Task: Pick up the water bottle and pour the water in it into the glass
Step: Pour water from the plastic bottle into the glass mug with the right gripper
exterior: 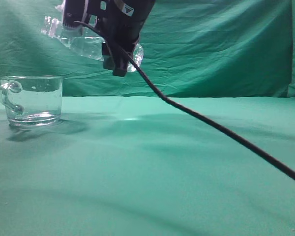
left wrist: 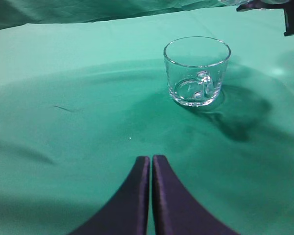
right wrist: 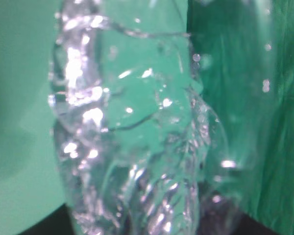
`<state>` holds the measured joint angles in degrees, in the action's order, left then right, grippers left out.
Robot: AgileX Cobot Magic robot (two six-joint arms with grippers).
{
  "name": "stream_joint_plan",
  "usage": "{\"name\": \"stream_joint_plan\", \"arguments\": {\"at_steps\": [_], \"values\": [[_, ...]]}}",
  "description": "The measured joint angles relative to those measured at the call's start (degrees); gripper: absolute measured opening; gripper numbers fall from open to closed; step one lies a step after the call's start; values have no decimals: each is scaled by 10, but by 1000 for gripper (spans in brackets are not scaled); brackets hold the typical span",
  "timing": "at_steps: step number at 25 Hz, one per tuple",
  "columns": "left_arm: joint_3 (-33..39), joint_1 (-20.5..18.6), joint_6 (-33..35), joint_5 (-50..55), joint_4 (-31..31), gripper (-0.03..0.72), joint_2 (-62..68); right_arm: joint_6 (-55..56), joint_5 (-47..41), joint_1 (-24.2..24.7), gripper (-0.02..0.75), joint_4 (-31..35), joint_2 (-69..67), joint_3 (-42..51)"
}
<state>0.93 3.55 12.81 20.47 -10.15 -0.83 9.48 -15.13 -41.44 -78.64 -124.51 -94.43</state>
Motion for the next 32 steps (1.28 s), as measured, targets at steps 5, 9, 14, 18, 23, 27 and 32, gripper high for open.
{"name": "stream_joint_plan", "arguments": {"at_steps": [5, 9, 14, 18, 23, 27, 32], "values": [[0, 0, 0, 0, 0, 0, 0, -1, 5, 0, 299, -46, 0, 0], [0, 0, 0, 0, 0, 0, 0, -1, 4, 0, 299, -78, 0, 0], [0, 0, 0, 0, 0, 0, 0, -2, -15, 0, 299, -130, 0, 0], [0, 0, 0, 0, 0, 0, 0, -2, -21, 0, 299, -151, 0, 0], [0, 0, 0, 0, 0, 0, 0, -2, -21, 0, 299, -161, 0, 0], [0, 0, 0, 0, 0, 0, 0, -2, -21, 0, 299, -173, 0, -1], [0, 0, 0, 0, 0, 0, 0, 1, -21, 0, 299, -174, 0, -1]]}}
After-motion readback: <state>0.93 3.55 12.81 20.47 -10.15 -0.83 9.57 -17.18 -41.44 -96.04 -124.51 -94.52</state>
